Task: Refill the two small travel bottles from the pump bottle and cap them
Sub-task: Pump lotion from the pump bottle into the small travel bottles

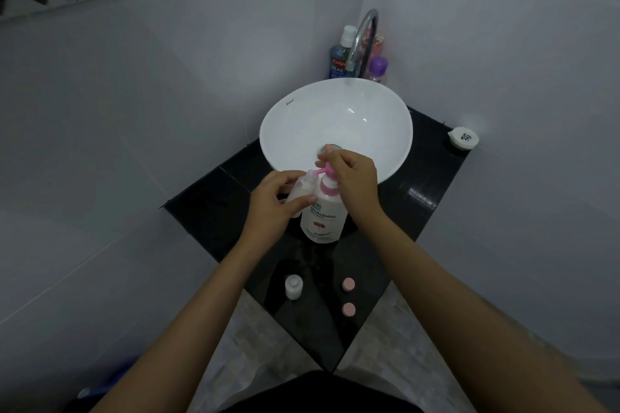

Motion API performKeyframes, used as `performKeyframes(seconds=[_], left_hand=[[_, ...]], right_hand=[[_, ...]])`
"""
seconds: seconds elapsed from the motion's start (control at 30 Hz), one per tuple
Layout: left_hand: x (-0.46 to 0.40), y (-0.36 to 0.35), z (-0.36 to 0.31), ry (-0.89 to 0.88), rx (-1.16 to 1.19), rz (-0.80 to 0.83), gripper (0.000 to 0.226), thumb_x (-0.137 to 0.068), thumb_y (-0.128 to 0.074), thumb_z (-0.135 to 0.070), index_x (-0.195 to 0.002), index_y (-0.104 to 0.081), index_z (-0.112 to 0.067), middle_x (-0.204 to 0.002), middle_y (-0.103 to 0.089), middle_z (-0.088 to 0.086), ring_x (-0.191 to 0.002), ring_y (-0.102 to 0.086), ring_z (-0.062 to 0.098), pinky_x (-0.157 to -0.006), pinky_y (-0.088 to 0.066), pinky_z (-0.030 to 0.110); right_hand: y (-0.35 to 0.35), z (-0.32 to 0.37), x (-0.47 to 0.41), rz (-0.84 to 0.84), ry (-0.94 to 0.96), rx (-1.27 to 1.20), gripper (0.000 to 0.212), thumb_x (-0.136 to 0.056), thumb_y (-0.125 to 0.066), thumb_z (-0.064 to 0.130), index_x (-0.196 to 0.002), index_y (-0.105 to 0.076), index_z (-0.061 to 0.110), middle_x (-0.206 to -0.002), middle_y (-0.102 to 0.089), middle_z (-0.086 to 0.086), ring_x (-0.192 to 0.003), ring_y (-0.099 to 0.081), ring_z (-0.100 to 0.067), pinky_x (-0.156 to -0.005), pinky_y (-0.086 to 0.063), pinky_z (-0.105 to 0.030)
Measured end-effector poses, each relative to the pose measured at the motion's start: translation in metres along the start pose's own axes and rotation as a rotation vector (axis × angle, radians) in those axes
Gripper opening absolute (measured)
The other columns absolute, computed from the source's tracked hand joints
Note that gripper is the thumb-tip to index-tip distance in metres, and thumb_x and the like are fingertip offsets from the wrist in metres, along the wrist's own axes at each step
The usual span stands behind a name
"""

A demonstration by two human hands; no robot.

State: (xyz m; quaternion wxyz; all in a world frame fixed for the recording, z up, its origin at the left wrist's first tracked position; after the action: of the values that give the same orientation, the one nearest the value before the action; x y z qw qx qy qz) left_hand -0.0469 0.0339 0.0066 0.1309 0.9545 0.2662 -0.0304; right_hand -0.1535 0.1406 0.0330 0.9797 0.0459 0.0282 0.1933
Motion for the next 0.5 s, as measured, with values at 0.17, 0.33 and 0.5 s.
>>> performKeyframes(seconds=[0.17,0.33,0.5], left_hand=[[0.003,0.006,0.000,0.012,-0.027,-0.041,0.039,-0.076,-0.077,-0.016,-0.112,-0.065,-0.019,-0.109,-0.060,-0.002,-0.093,-0.058,0.000,-0.070,-0.046,0.003],[0.005,0.013,-0.007,0.034,0.041,-0.088,0.039,-0.077,-0.076,-0.014,-0.112,-0.062,-0.024,-0.117,-0.061,0.001,-0.098,-0.060,0.008,-0.072,-0.048,0.004],[0.014,0.013,-0.022,0.019,0.146,-0.093,0.038,-0.078,-0.074,-0.013,-0.113,-0.062,-0.023,-0.121,-0.063,0.005,-0.105,-0.063,0.014,-0.085,-0.054,0.023]], right_hand=[[0.000,-0.003,-0.001,-0.007,0.022,0.043,0.025,-0.093,-0.056,0.026,-0.085,-0.073,0.010,-0.079,-0.073,-0.005,-0.078,-0.070,-0.015,-0.061,-0.048,-0.006],[0.001,-0.002,-0.002,0.003,0.043,0.034,0.029,-0.093,-0.056,0.027,-0.083,-0.073,0.005,-0.073,-0.071,-0.002,-0.065,-0.068,0.003,-0.061,-0.048,-0.004],[0.016,0.001,0.005,-0.056,0.059,0.109,0.031,-0.094,-0.054,0.034,-0.085,-0.072,0.009,-0.084,-0.072,-0.003,-0.076,-0.063,-0.003,-0.070,-0.049,-0.011]])
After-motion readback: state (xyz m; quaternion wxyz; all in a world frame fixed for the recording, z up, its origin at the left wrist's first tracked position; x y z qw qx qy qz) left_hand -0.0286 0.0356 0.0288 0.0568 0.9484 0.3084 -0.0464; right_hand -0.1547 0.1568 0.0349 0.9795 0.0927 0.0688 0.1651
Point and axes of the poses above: each hand's wrist, its own x-axis away from the middle knuckle, its own y-axis out of the back of the hand, z = x × y, the point moved 1 cm from there along -x, towards the middle knuckle
